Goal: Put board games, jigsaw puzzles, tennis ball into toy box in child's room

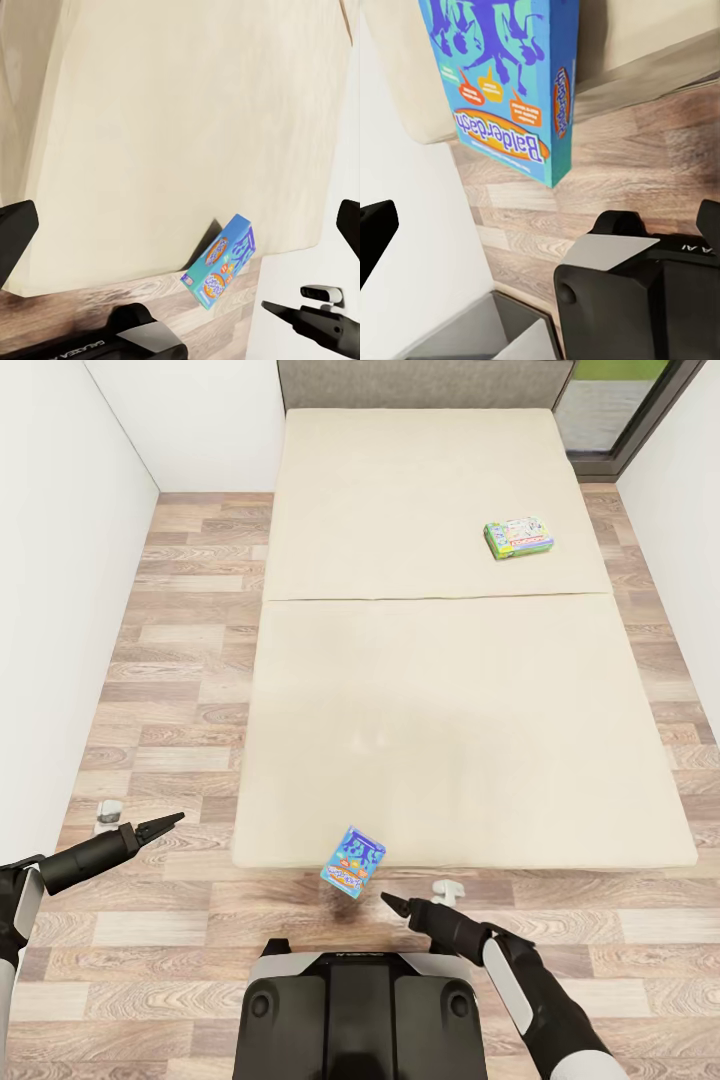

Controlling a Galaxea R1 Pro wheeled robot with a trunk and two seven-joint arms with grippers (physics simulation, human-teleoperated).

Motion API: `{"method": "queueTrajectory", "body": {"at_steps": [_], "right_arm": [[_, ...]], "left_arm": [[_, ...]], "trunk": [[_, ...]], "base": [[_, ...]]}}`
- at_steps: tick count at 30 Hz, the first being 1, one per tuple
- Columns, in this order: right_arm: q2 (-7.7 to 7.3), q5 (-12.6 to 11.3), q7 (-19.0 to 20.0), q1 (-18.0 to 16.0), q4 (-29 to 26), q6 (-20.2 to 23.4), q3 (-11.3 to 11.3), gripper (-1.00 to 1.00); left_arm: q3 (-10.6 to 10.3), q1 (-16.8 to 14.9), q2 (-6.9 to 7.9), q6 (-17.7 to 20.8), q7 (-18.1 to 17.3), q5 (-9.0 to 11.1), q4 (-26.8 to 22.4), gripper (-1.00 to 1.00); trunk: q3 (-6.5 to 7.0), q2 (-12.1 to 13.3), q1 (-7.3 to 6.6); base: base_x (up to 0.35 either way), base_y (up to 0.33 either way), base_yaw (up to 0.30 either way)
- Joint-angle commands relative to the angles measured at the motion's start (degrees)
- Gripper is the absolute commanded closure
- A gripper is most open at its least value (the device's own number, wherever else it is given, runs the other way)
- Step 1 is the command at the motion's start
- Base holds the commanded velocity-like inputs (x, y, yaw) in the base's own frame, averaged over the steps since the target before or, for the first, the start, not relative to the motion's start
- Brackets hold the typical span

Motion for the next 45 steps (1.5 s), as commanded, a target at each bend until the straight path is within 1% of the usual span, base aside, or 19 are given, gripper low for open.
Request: {"method": "queueTrajectory", "body": {"at_steps": [1,10,14,20,26,30,45], "right_arm": [[0.03,-0.5,-0.1,-0.2,0.3,0.4,0.0,-1.0],[0.52,-0.5,-0.1,-1.7,3.2,-1.1,0.0,-1.0],[0.76,-0.5,-0.1,-2.0,3.5,-1.6,0.3,-1.0],[0.94,-0.5,-0.1,-2.4,3.7,-1.9,1.7,-1.0],[1.52,-0.6,-0.1,-2.9,3.8,-2.9,3.5,-1.0],[1.68,-0.6,-0.1,-3.1,4.0,-3.2,4.2,-1.0],[1.98,-0.5,-0.1,-4.6,7.6,-3.8,4.7,-1.0]], "left_arm": [[0.0,0.0,0.0,0.6,-0.2,0.1,0.0,-1.0],[0.0,0.0,0.0,0.7,-0.2,0.1,0.0,-1.0],[0.0,0.0,0.0,0.7,-0.2,0.1,0.0,-1.0],[0.0,0.0,0.0,0.7,-0.2,0.2,0.0,-1.0],[0.0,0.0,0.0,0.7,-0.2,0.2,0.0,-1.0],[0.0,0.0,-0.04,0.7,-0.2,0.2,0.0,-1.0],[0.0,0.0,-0.02,0.7,-0.2,0.2,0.0,-1.0]], "trunk": [[-0.05,-0.1,0.02],[-1.66,-3.7,2.0],[-1.66,-3.7,2.0],[-1.66,-3.7,2.0],[-2.74,-6.1,3.32],[-3.46,-7.7,4.2],[-6.15,-13.7,7.49]], "base": [[0.0,0.0,0.0],[0.0,0.0,0.0],[0.0,0.0,0.0],[0.0,0.0,0.0],[0.0,0.0,0.0],[0.0,0.0,0.0],[0.0,0.0,0.0]]}}
